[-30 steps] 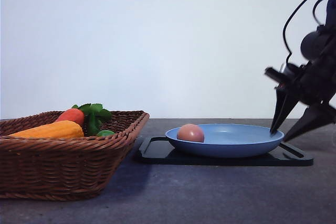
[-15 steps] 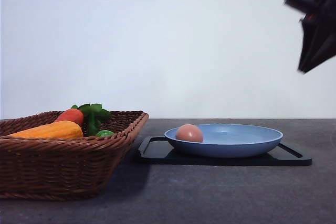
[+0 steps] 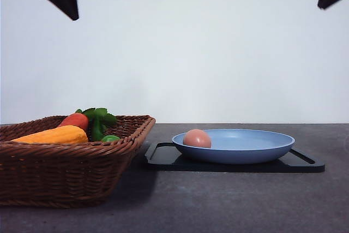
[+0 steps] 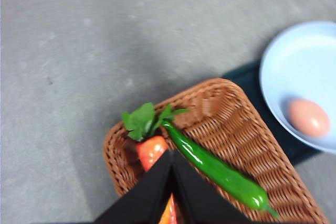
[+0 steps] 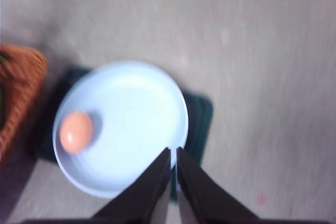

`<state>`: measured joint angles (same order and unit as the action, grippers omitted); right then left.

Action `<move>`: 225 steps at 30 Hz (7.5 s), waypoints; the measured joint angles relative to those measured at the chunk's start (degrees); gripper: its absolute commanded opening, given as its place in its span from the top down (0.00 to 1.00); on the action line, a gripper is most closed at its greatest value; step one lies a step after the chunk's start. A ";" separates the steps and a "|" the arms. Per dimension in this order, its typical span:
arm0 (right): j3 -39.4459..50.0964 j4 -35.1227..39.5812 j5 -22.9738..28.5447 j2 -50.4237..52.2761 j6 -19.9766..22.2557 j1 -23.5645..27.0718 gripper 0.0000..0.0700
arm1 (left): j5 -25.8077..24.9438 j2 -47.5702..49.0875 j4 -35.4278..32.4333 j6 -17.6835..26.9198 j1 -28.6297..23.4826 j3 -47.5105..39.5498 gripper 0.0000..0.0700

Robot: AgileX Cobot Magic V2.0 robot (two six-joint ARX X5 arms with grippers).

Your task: Transfer egg from basket to plate and serve

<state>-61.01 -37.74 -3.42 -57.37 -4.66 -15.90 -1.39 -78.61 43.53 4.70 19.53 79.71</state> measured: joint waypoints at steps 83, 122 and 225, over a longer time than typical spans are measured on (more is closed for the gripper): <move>38.92 38.41 14.17 21.77 -0.12 -14.03 1.00 | 1.01 78.36 -32.70 -4.38 -19.86 -77.76 1.00; 55.21 35.02 1.27 53.59 4.01 13.38 1.00 | 1.01 78.36 -32.70 -4.38 -19.86 -77.76 1.00; 60.12 31.17 -2.52 57.12 1.17 13.40 1.00 | 1.01 78.36 -32.70 -4.38 -19.86 -77.76 1.00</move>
<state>-0.89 -6.57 -5.94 -0.25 -3.49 -2.50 -0.38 -0.25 10.83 0.32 -0.34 1.96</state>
